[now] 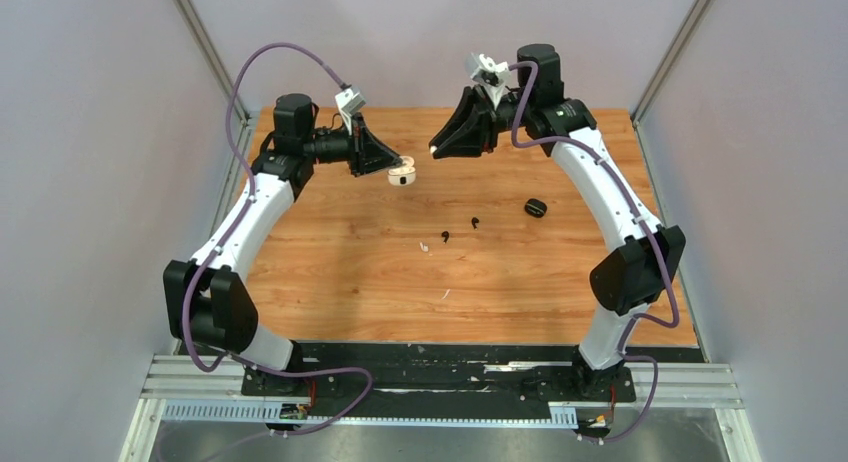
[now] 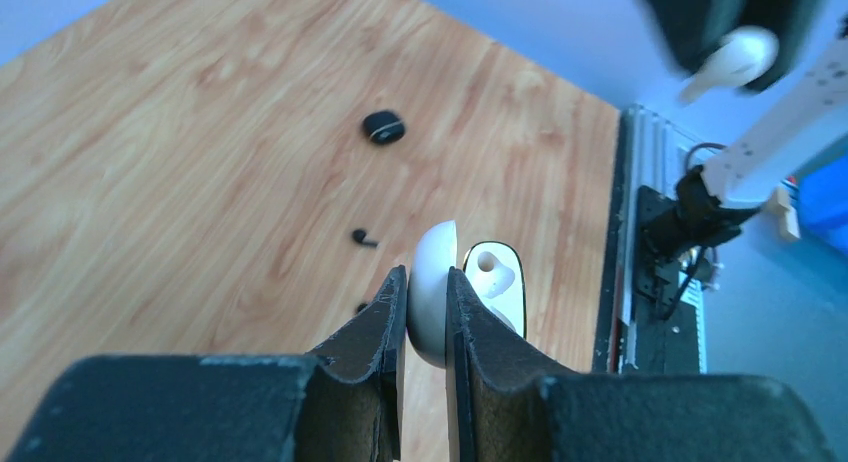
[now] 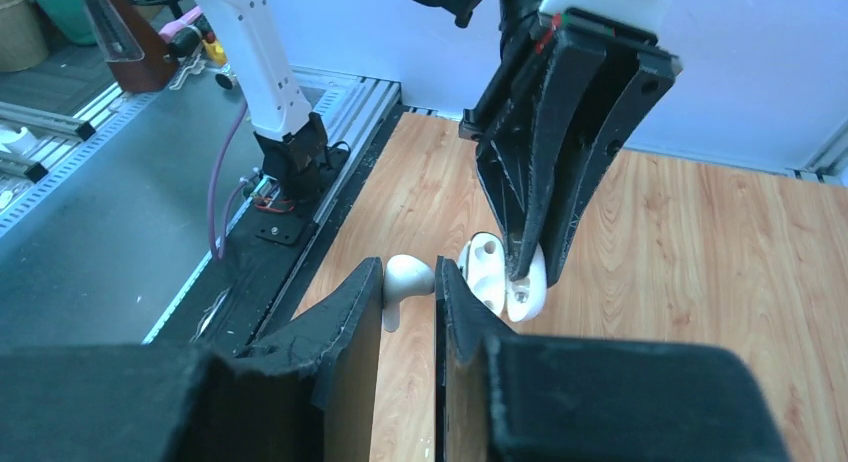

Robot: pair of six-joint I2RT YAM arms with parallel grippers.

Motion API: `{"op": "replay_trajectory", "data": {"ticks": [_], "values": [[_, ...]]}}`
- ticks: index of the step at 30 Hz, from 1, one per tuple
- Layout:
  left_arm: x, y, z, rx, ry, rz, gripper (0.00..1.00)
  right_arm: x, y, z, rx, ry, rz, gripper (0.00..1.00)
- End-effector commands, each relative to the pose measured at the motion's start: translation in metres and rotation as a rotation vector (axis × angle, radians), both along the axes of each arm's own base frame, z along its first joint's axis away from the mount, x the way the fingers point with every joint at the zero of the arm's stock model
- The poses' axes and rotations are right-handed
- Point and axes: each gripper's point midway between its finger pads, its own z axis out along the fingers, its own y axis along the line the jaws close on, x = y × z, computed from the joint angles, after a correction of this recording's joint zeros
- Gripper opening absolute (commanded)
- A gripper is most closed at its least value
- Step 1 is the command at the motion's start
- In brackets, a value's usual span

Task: Insert the wireless bluetooth earbuds into the charging case
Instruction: Place the earbud in the charging case.

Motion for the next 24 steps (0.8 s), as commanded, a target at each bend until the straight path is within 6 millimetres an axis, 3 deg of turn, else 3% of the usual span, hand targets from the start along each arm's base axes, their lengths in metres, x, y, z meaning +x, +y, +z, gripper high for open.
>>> {"op": "replay_trajectory", "data": {"ticks": [1,5,11,15,24], "values": [[-0.026,-0.023,0.054,-0.082,-0.123,-0.187,0.00,-0.024,-0.005,0.018,0.109,-0.094,0.226,0.13],[-0.036,-0.032,0.070,-0.108,-0.155,-0.232,0.00,-0.023,0.005,0.013,0.111,-0.111,0.234,0.12],[-0.051,-0.037,0.074,-0.113,-0.185,-0.267,0.00,-0.030,0.008,0.015,0.121,-0.115,0.276,0.12],[-0.052,-0.037,0.071,-0.117,-0.179,-0.272,0.00,-0.034,0.005,0.018,0.122,-0.106,0.308,0.12],[-0.050,-0.042,0.088,-0.162,-0.218,-0.284,0.00,-0.039,0.006,0.016,0.115,-0.089,0.331,0.13]]}}
